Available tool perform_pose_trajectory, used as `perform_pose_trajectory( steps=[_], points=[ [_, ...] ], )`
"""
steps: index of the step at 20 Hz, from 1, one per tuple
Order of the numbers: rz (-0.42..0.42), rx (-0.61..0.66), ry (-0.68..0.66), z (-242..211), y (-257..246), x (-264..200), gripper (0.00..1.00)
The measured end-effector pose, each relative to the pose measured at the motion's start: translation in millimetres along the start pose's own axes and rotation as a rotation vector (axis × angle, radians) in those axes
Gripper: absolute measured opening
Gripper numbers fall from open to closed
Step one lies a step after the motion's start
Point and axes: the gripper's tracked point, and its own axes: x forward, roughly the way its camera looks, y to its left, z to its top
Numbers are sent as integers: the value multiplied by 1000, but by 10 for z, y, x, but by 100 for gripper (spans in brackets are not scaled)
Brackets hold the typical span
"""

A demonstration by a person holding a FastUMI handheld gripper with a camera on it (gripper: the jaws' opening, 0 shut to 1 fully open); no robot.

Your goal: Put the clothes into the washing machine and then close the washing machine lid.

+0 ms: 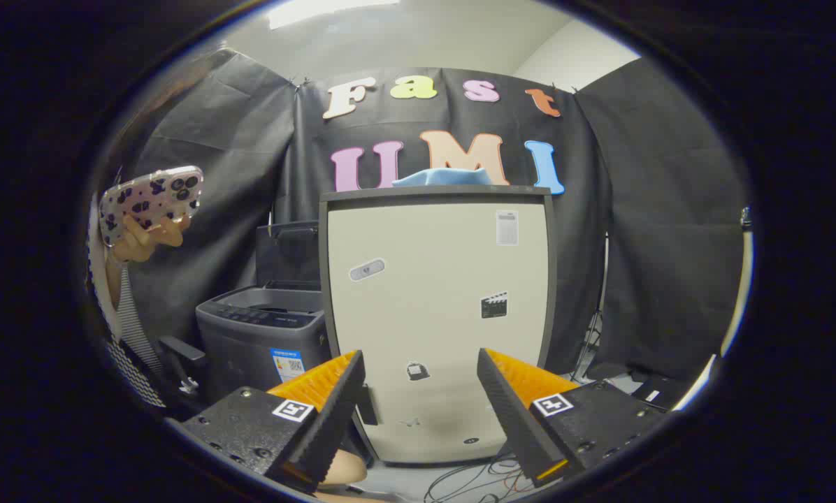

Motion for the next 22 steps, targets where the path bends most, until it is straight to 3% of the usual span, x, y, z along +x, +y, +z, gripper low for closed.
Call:
perform_pose_trajectory(
  steps=[22],
  points=[
    [-7,7,1,4,-18,4,98]
  ],
)
